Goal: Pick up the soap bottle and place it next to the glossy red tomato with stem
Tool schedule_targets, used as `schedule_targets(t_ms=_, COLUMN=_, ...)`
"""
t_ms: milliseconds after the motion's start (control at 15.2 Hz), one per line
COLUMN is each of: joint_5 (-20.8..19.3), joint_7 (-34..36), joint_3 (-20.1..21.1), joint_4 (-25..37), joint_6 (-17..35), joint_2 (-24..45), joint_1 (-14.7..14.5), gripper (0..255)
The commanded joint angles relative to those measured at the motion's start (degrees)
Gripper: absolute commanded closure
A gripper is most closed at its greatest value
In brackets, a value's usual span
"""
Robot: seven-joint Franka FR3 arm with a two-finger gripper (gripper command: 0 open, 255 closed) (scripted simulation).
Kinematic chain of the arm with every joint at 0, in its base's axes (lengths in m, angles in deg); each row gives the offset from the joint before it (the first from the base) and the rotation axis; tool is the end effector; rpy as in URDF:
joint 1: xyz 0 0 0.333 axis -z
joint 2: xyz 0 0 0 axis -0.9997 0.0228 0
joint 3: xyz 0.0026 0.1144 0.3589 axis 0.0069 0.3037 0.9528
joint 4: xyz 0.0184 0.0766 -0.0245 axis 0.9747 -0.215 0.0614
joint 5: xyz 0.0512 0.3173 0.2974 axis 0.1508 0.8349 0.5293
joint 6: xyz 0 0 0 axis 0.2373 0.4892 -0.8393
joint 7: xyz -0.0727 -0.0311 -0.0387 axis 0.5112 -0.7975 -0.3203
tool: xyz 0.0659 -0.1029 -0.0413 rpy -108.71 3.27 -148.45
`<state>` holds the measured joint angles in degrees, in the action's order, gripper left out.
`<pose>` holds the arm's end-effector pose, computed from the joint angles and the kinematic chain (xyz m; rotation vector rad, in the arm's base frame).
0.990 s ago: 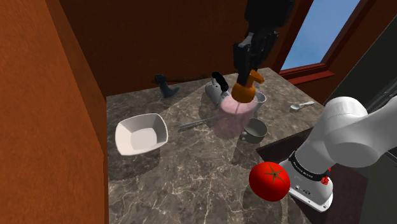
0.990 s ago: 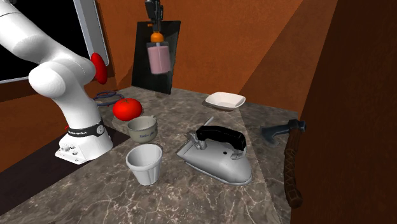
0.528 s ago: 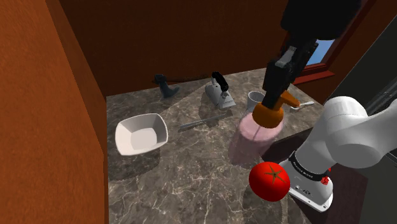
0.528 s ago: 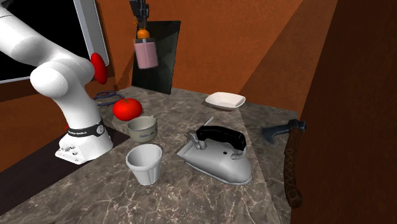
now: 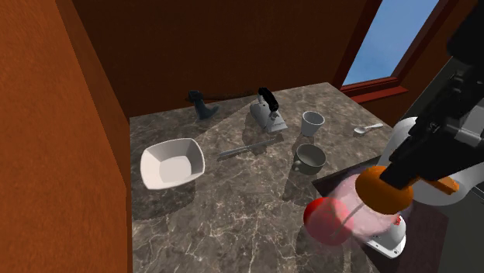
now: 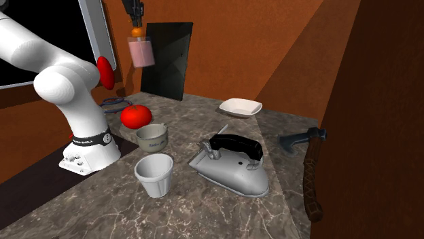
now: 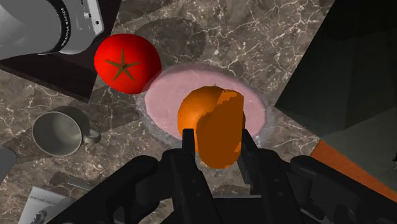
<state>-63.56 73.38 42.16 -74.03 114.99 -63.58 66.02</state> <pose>0.0566 0.3485 0.7077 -3.1408 -0.0570 -0.0032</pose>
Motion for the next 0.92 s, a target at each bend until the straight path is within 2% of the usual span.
schedule_targets(t_ms=0, joint_5=1.7, joint_7=3.0, joint_3=2.1, joint_4=1.7, joint_6=-1.0, joint_2=-0.2, joint_1=-0.3, gripper=255)
schedule_targets(t_ms=264, joint_5=4.8, joint_7=9.0, joint_3=6.7, joint_4=6.1, joint_6=-2.7, joint_2=0.3, joint_1=-0.4, gripper=255)
schedule_targets(t_ms=858, joint_5=6.7, joint_7=7.5, joint_3=7.8, joint_4=-3.0, joint_6=2.7, joint_2=-3.5, joint_1=-1.8, gripper=255)
